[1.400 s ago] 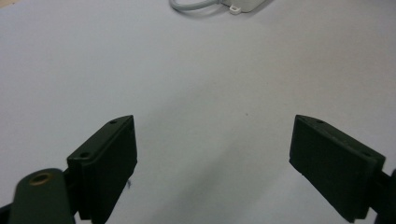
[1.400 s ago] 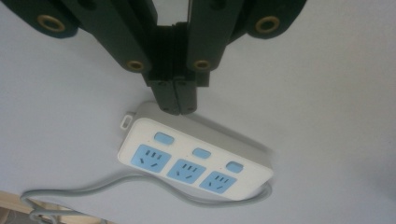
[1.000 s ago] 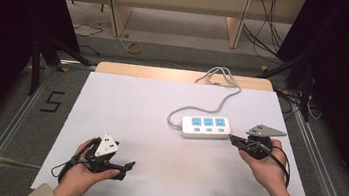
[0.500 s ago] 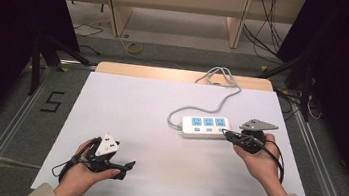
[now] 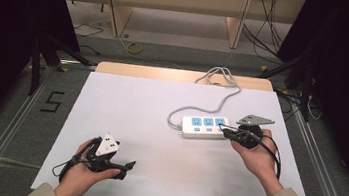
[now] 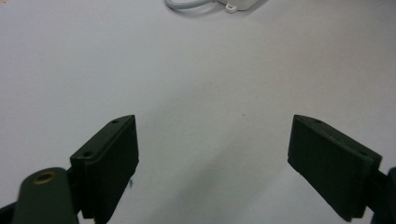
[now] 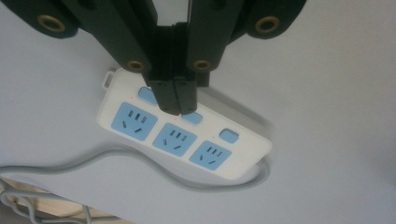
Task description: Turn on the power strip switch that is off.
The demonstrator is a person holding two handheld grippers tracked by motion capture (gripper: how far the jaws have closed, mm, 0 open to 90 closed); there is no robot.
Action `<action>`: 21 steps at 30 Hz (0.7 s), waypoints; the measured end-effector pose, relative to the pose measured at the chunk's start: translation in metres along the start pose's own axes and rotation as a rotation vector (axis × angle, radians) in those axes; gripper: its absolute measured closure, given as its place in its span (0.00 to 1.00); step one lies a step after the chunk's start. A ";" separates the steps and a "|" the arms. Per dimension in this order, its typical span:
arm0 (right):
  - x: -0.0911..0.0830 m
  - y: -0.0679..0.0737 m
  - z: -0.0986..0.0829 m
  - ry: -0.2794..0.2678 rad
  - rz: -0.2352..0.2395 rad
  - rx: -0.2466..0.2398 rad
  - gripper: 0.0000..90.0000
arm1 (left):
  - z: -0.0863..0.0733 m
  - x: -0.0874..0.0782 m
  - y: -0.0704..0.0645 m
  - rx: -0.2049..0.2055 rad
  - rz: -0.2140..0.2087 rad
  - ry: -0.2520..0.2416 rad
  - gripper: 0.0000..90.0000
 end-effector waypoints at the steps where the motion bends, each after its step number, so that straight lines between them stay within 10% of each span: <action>1: 0.000 0.000 0.000 0.000 0.000 0.000 1.00 | 0.000 0.000 0.000 0.001 0.000 0.000 0.18; 21: 0.015 0.014 0.009 0.024 0.019 -0.025 1.00 | 0.001 0.000 0.000 0.010 -0.003 0.001 0.18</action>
Point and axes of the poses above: each handheld gripper's, and its own axes: x roughly forward along the jaws, z roughly out of its top, y roughly to its left, the point moved 4 cm from there along x, roughly forward along the jaws, and after that the axes turned 13 degrees about x, right-handed, at the moved point
